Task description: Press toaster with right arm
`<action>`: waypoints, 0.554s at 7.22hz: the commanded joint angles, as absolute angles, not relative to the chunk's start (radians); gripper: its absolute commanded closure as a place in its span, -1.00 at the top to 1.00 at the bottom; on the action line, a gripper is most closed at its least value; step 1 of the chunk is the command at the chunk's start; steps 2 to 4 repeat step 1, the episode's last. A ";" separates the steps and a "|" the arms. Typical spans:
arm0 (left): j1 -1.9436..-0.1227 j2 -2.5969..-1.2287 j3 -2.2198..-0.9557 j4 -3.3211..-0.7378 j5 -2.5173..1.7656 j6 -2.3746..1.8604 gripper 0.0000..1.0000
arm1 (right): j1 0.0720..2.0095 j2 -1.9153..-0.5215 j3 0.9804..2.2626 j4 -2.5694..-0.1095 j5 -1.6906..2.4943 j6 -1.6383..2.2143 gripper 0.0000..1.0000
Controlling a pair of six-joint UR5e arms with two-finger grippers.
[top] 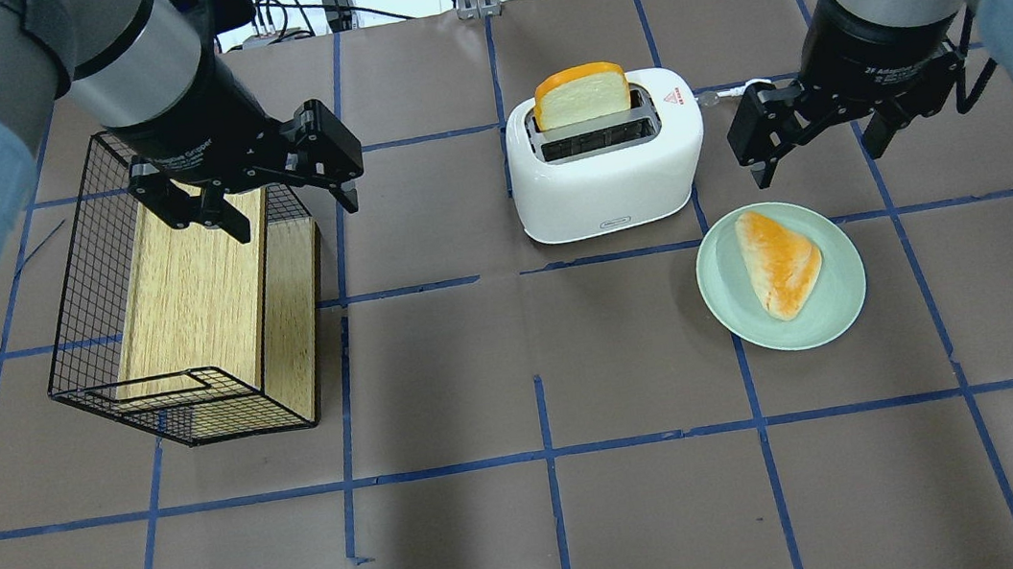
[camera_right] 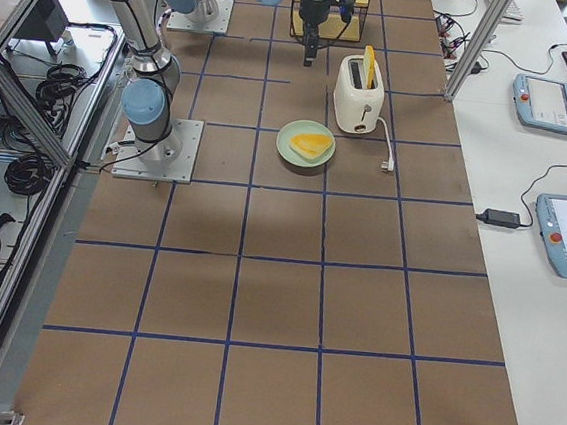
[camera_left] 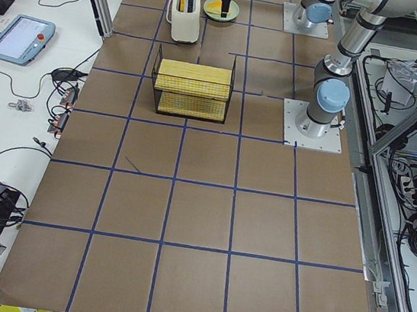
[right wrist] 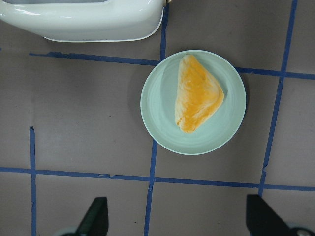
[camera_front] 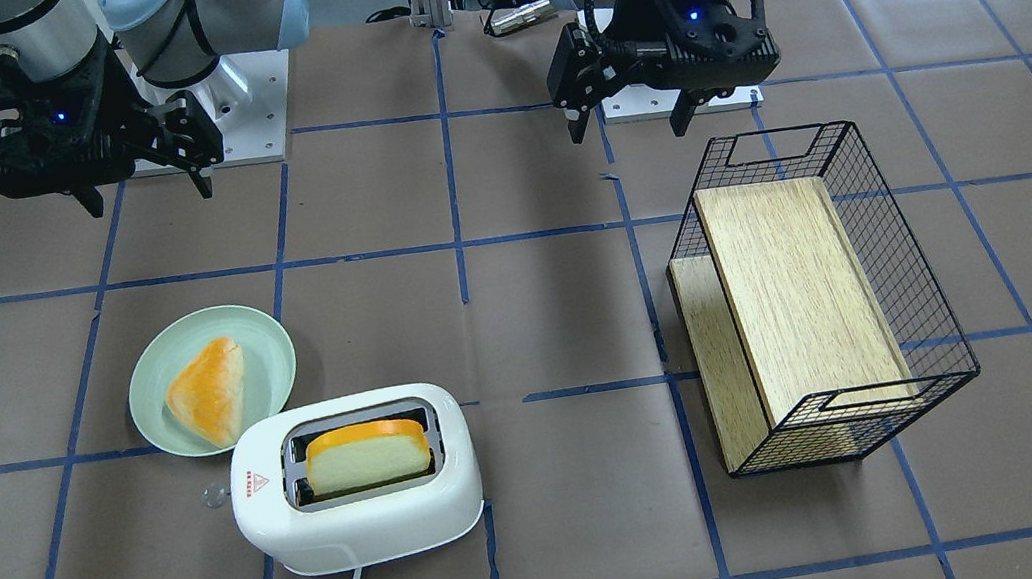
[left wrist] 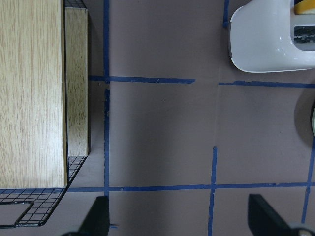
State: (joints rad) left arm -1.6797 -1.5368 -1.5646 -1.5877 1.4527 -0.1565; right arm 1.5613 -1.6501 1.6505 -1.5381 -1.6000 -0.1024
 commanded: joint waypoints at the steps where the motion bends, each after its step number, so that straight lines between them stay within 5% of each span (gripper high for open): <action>1: -1.680 -1.537 -1.565 -1.588 1.453 -0.156 1.00 | 1.562 -1.646 1.652 -1.539 -1.600 -0.103 1.00; 4: -1.680 -1.537 -1.565 -1.588 1.453 -0.156 1.00 | 1.562 -1.646 1.652 -1.539 -1.600 -0.103 1.00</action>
